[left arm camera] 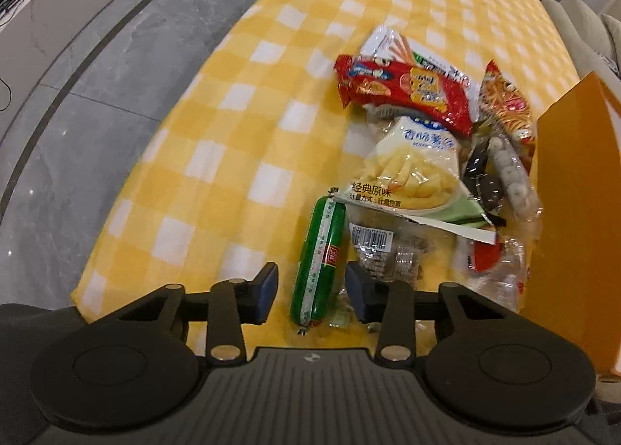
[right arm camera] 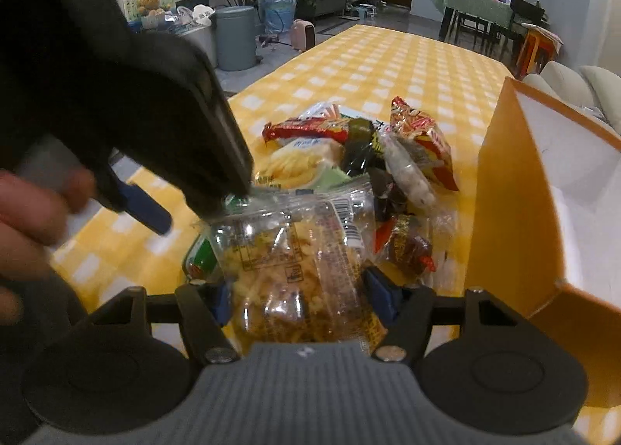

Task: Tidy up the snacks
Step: 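Grasp the waffle-cookie bag with the right tool while the left tool grasps the green sausage, then carry the waffle-cookie bag into the box and open the right tool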

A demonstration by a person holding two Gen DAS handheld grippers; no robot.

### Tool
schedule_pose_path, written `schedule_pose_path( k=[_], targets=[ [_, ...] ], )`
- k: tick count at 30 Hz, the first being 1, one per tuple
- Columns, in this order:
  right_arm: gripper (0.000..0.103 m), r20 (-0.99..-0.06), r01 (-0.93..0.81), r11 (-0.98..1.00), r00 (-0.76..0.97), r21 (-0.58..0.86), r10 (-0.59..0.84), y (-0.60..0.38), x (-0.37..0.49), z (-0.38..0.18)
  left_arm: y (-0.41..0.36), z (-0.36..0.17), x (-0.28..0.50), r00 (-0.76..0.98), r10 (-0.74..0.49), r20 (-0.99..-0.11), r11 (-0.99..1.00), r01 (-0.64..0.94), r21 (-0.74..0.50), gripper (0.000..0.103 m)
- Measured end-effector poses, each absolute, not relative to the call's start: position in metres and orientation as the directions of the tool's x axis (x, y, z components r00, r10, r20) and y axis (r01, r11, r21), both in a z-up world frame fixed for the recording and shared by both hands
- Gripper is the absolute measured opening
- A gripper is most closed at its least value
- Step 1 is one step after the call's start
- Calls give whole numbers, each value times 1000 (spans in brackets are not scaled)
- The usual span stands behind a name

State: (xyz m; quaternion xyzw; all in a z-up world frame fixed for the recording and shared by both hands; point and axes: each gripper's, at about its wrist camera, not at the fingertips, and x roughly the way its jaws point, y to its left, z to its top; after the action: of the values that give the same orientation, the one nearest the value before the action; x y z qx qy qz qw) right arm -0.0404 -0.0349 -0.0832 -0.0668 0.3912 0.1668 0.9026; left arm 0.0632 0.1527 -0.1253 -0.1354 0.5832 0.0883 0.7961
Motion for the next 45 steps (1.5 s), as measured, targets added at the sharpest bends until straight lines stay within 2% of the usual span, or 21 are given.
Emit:
schedule_pose_path(
  k=[2, 4, 8, 9, 18, 25, 30, 36, 42, 45],
  targets=[
    [65, -722, -352, 936, 643, 19, 257, -39, -41, -79, 154, -129, 66, 305, -22, -952, 939, -321, -124, 44],
    [65, -720, -343, 938, 640, 48, 270, -44, -41, -76, 155, -132, 71, 315, -42, -948, 931, -333, -152, 37],
    [65, -694, -340, 937, 655, 81, 298, -49, -41, -67, 153, -139, 77, 321, -34, -946, 930, -337, -148, 33],
    [65, -692, -342, 938, 663, 59, 285, -48, -41, -65, 153, -138, 76, 327, -33, -944, 928, -341, -151, 28],
    [65, -650, -388, 919, 684, 61, 332, -52, -45, -56, 167, -134, 70, 323, -30, -946, 893, -416, -171, 26],
    [65, -582, -412, 894, 689, 176, 432, -65, -49, -31, 171, -88, 51, 470, -44, -881, 888, -386, -250, 26],
    [65, -490, -394, 860, 707, 326, 510, -100, -49, 5, 160, -44, 37, 591, -52, -805, 909, -305, -283, 26],
    [65, -462, -218, 836, 750, 503, 473, -176, -32, 32, 130, -21, 33, 645, -195, -739, 917, -148, -370, 26],
    [66, -592, 96, 833, 747, 546, 302, -250, -12, 2, 105, -27, 37, 627, -270, -730, 915, -68, -397, 26],
    [66, -616, 168, 786, 723, 595, 313, -264, -5, -21, 100, -36, 41, 608, -279, -743, 918, -59, -393, 26]
  ],
)
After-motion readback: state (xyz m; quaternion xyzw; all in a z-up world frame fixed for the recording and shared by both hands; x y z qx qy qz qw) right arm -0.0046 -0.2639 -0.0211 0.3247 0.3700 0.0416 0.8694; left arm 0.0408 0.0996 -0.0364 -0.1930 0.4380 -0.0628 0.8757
